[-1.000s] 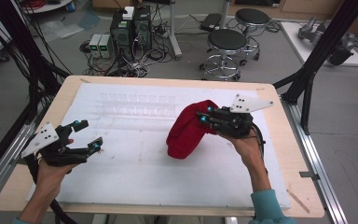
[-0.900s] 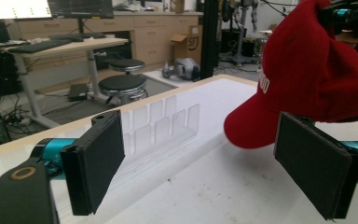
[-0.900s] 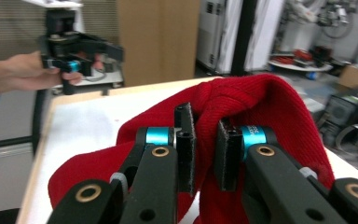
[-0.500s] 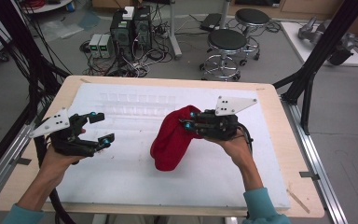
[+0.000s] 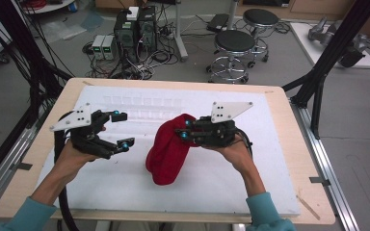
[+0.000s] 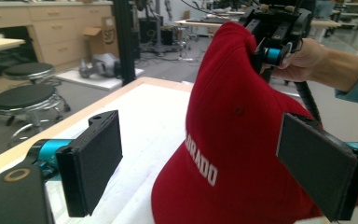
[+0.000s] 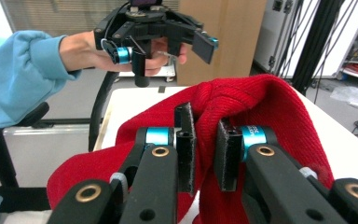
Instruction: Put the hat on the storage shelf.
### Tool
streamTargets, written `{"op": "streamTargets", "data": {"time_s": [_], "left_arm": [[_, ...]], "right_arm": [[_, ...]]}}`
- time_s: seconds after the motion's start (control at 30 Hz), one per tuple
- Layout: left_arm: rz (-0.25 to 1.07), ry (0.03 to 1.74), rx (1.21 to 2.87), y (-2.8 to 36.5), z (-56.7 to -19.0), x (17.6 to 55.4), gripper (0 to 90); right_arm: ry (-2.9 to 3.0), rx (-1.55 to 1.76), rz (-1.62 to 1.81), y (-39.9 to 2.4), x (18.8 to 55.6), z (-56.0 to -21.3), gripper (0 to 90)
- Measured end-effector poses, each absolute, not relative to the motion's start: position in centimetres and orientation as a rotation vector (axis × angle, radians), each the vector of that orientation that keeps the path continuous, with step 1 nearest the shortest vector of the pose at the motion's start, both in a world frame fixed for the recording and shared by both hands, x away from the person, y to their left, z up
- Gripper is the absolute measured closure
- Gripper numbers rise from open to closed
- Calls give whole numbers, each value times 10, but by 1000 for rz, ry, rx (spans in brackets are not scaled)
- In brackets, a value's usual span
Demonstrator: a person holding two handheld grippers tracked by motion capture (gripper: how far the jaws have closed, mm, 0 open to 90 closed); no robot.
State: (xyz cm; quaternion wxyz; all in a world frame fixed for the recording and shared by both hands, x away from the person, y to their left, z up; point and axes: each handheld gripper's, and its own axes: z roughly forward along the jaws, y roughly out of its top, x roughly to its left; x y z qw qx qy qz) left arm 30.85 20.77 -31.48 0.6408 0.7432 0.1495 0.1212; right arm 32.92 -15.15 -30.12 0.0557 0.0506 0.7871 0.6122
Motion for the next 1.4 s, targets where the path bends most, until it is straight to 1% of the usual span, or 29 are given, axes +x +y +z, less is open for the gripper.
{"op": "streamTargets", "data": {"time_s": [0.4,0.53,0.93,1.03,1.23,1.4], "left_arm": [[188,304,1698,181,-311,314,149],[155,273,1684,177,-312,315,149],[123,255,1713,169,-315,316,151],[106,248,1712,168,-316,316,167],[98,214,1728,163,-318,314,276],[129,199,1722,164,-321,312,439]], "right_arm": [[2413,78,1870,-137,328,-298,813],[2423,52,1870,-132,327,-296,813],[2449,-23,1864,-120,327,-297,813],[2451,-48,1858,-119,327,-296,813],[2439,-61,1868,-117,327,-294,813],[2431,-57,1861,-118,327,-293,812]]}}
